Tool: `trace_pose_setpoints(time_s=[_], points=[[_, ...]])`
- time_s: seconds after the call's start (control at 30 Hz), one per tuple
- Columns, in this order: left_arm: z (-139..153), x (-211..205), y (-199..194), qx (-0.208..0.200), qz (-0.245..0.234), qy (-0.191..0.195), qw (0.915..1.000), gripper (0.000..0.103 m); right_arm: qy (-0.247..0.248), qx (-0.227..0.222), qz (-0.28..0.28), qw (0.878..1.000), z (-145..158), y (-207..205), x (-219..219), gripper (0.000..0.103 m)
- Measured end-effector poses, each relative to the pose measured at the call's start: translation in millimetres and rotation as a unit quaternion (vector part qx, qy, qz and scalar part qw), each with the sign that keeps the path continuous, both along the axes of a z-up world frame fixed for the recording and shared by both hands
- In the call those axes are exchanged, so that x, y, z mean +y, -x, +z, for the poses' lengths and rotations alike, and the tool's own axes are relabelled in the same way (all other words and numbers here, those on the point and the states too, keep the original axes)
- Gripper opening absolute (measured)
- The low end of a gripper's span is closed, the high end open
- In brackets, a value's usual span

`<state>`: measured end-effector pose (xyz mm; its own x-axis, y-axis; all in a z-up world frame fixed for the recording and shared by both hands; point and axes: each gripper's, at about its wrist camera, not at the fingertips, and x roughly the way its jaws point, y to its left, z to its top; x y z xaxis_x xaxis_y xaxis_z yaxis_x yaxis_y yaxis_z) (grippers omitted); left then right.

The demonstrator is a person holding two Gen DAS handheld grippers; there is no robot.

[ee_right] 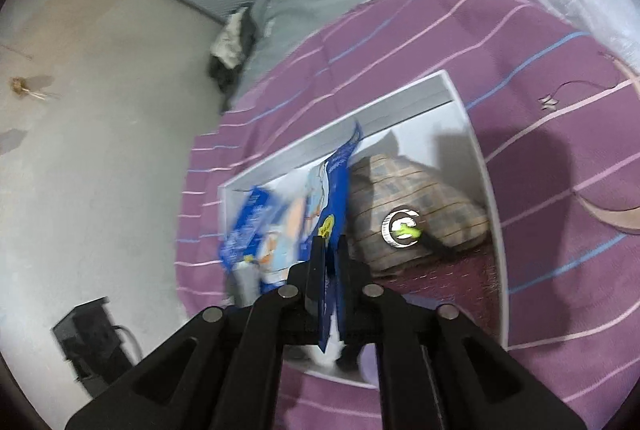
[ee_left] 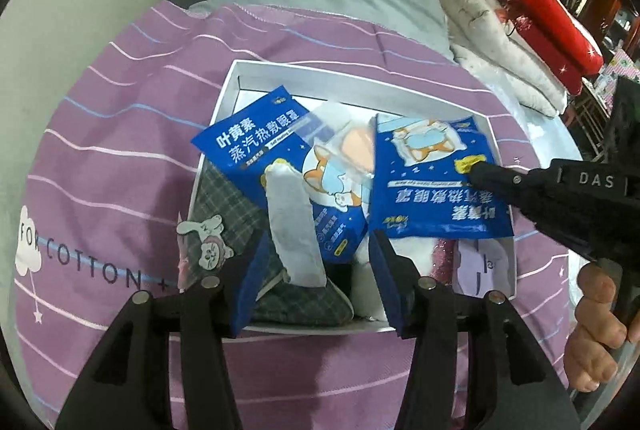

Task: Organize soft objects

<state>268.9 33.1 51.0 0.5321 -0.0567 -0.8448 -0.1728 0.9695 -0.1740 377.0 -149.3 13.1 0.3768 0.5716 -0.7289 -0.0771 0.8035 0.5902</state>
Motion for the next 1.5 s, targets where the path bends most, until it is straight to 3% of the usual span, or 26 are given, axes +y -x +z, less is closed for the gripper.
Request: trace_pose_setpoints(time_s=[0.07,0.13,0.2,0.23,0.6,0.73,0.83,0.97,1.07,1.17,1.23,1.3,1.4,1.5], points=[[2.2,-3.0,3.6,-0.003,-0.004,-0.007,1.0000,0.053,0.004,-0.013,-0.001,1.000,5.7,5.2,-1.8,0.010],[6.8,-6.4,7.0,-0.007,-0.008,-0.018,0.9998,0.053,-0.002,-0.020,-0.011,1.000,12.3,10.4,-7.4,0.019],[12.0,-10.5,9.4,-0.009,-0.010,-0.027,0.9995,0.053,-0.009,-0.025,-0.031,0.999,19.8,16.8,-14.2,0.038],[14.4,-11.6,10.3,-0.008,-0.011,-0.027,0.9995,0.053,-0.013,-0.027,-0.038,0.999,23.0,19.3,-16.5,0.040],[40.7,-14.7,42.7,-0.012,-0.001,-0.022,0.9997,0.053,0.011,-0.046,-0.020,0.999,51.7,65.1,-18.9,0.040],[37.9,-11.4,66.3,0.005,0.003,-0.002,1.0000,0.053,0.041,-0.042,-0.002,0.998,47.5,89.2,-19.0,0.040],[39.7,-13.8,89.6,0.006,0.017,-0.036,0.9992,0.053,0.076,-0.059,0.000,0.995,46.0,116.1,-18.8,0.040],[47.4,-14.5,120.9,-0.005,0.022,-0.033,0.9992,0.053,0.114,-0.085,0.012,0.990,45.9,154.4,-13.4,0.040],[56.6,-18.7,143.3,-0.019,0.020,-0.037,0.9989,0.054,0.134,-0.098,0.026,0.986,48.0,179.5,-7.8,0.040],[73.3,-23.6,170.6,-0.071,0.032,-0.055,0.9955,0.054,0.145,-0.119,0.031,0.982,55.9,202.3,-2.4,0.040],[83.9,-21.9,189.3,-0.101,0.041,-0.037,0.9934,0.059,0.148,-0.134,0.032,0.979,62.8,214.0,-0.7,0.040],[85.7,-16.3,204.5,-0.114,0.062,-0.012,0.9915,0.081,0.156,-0.159,0.027,0.975,70.5,228.2,-0.5,0.052],[71.6,-10.6,217.3,-0.128,0.097,0.000,0.9871,0.084,0.170,-0.199,0.003,0.965,74.3,252.1,-1.7,0.068],[48.1,-17.5,227.1,-0.110,0.080,-0.032,0.9901,0.083,0.182,-0.225,-0.017,0.957,65.7,274.0,-2.0,0.069]])
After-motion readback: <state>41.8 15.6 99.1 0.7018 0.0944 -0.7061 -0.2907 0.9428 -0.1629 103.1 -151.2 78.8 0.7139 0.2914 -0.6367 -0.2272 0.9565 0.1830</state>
